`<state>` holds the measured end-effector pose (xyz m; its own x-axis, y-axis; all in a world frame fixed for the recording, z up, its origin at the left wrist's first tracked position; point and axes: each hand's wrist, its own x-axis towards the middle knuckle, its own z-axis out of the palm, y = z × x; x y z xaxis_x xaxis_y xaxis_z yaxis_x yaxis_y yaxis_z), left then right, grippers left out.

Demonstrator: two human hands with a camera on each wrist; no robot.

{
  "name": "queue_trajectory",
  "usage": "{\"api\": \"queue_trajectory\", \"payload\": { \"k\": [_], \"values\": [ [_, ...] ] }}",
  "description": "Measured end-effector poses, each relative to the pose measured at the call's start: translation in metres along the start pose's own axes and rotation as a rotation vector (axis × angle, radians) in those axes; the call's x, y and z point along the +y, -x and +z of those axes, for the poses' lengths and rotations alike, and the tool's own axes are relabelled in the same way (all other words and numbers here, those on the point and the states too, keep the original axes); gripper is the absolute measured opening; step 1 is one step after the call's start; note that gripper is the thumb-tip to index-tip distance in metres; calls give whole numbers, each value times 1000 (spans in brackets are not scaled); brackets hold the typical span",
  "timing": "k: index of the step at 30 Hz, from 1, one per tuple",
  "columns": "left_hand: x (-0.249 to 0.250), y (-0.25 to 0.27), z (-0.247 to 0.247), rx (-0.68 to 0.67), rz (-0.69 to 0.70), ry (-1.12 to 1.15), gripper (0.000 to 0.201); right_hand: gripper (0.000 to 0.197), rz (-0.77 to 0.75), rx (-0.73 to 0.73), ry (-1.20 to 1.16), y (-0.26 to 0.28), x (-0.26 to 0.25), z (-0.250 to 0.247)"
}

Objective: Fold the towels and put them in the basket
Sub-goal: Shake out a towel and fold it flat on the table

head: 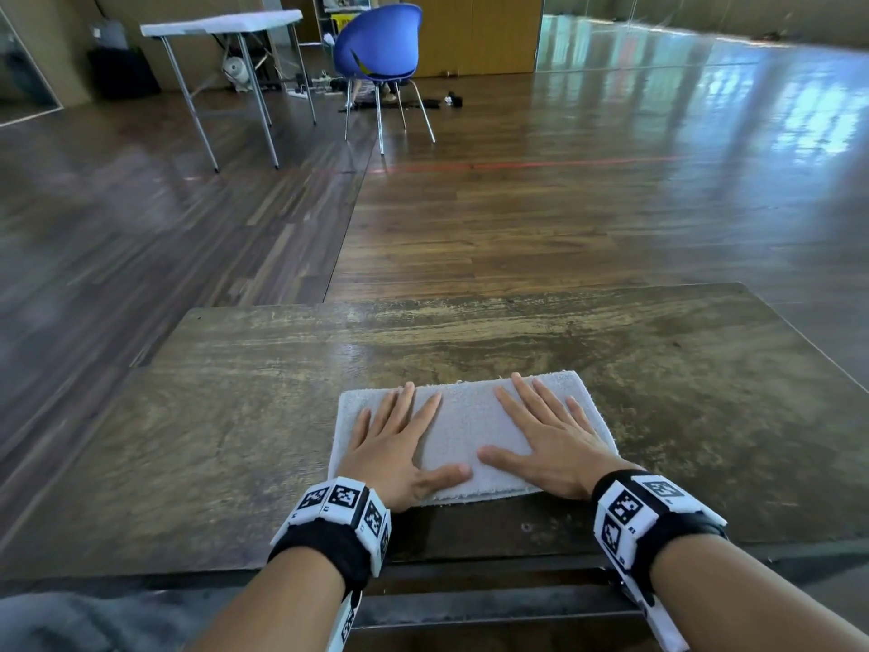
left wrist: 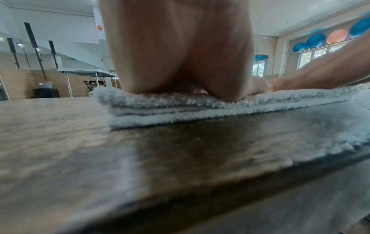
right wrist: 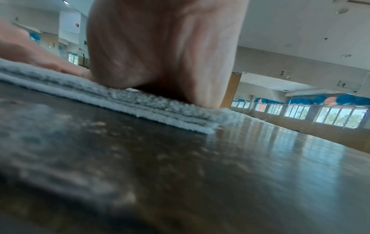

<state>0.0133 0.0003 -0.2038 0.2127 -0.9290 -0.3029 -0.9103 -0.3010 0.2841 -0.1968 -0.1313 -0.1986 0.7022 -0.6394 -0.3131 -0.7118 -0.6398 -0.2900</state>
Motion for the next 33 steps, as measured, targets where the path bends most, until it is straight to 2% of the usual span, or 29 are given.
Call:
{"api": "queue_trajectory", "payload": {
  "k": [10, 19, 23, 25, 27, 30, 31, 33],
  "values": [
    [-12, 13, 0, 7, -61, 24, 118, 135, 150, 45, -46, 25, 12, -2],
    [-13, 34, -2, 10, -184, -47, 92, 137, 219, 83, -72, 45, 28, 1],
    [6, 33, -2, 53, -249, -116, 89, 137, 229, 124, -76, 49, 18, 4],
    [27, 31, 4, 141, -191, -125, 88, 133, 221, 191, -88, 52, 9, 7],
    [56, 25, 10, 198, -53, -100, 83, 118, 211, 314, -74, 55, 2, 10],
    [100, 7, 19, 240, 114, -52, 65, 74, 201, 570, -8, 58, 1, 11],
    [112, 1, 20, 237, 140, -34, 62, 63, 200, 599, -30, 58, 5, 10],
    [129, -10, 23, 208, 145, -2, 64, 59, 172, 534, -92, 56, 12, 10]
  ]
}}
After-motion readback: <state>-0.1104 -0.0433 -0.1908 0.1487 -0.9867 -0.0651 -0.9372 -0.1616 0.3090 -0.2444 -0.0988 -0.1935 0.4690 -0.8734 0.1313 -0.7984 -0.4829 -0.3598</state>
